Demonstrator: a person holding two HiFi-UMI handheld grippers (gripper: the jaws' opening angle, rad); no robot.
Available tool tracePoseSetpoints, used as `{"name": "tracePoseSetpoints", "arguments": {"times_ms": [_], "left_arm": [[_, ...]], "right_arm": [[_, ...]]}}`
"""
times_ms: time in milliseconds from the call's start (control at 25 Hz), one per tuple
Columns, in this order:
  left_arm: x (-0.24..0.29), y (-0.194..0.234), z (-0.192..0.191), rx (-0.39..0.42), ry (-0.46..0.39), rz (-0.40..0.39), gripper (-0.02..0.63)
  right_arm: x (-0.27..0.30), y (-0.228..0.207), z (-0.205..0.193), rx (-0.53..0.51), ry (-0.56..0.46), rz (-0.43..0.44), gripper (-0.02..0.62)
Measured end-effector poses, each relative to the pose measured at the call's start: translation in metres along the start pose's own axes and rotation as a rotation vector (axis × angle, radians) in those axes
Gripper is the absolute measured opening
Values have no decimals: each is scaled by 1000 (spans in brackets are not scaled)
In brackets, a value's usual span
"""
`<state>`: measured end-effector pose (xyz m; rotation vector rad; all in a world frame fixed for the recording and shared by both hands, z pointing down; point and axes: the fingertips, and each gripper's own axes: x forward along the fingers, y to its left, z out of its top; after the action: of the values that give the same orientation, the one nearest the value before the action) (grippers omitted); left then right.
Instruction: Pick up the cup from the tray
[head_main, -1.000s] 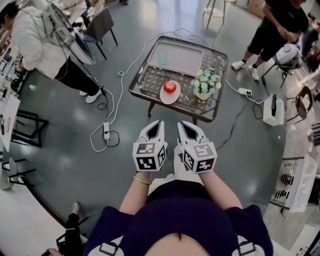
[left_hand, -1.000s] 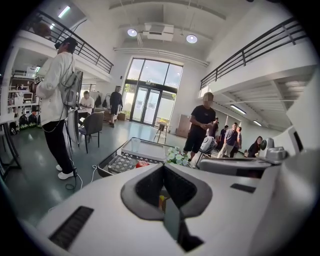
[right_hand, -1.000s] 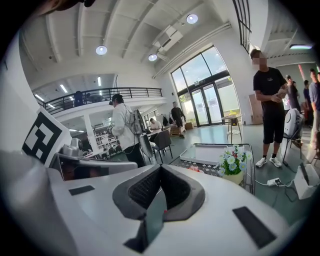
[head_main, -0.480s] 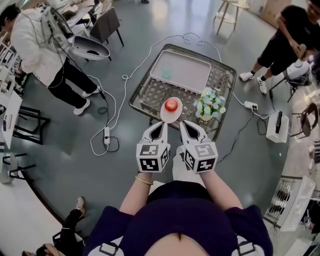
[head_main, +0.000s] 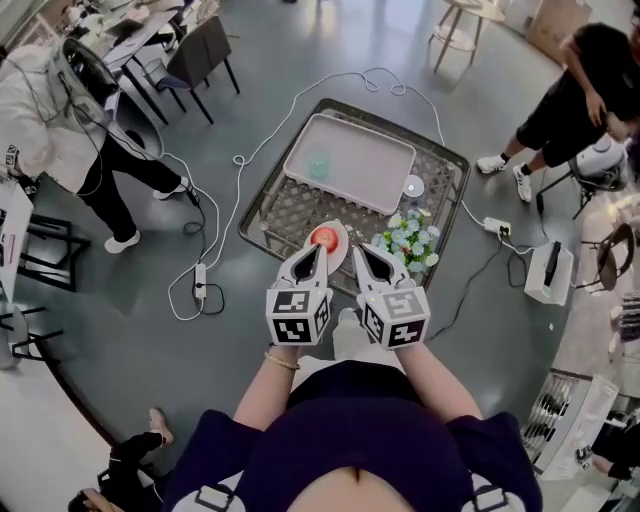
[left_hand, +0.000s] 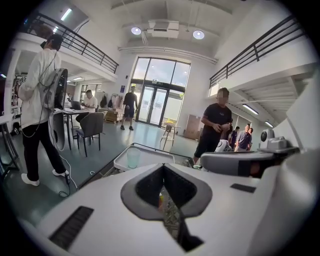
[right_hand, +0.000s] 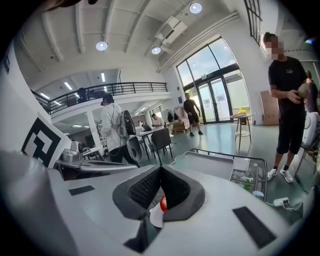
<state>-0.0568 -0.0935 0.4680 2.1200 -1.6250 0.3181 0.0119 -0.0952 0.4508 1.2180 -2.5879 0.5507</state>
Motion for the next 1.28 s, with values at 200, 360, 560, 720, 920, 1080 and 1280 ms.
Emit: {"name": "tracePoseSetpoints", "arguments": {"times_ms": [200,360,560,720,920,1080,1280], "left_arm": [[35,4,9,5,3,15,8],[54,9,12,-5,19,29,8],[64,15,9,-23,50,44,8],[69,23,8,-24,64,55,8],[79,28,6,-16,85,47,8],[91,36,4,-22,101,40,8],[108,48,2,-27,126,32,9]], "right_arm": [[25,-24,7,-2,15,19,9],[43,-37,10,14,36,27,10],[57,-41,7,32,64,35,10],[65,-42,6,49,79,34,10],[74,-49,3,63,97,16,9],[86,-53,0,66,111,6,10],[99,-57,1,74,127,-3,9]]}}
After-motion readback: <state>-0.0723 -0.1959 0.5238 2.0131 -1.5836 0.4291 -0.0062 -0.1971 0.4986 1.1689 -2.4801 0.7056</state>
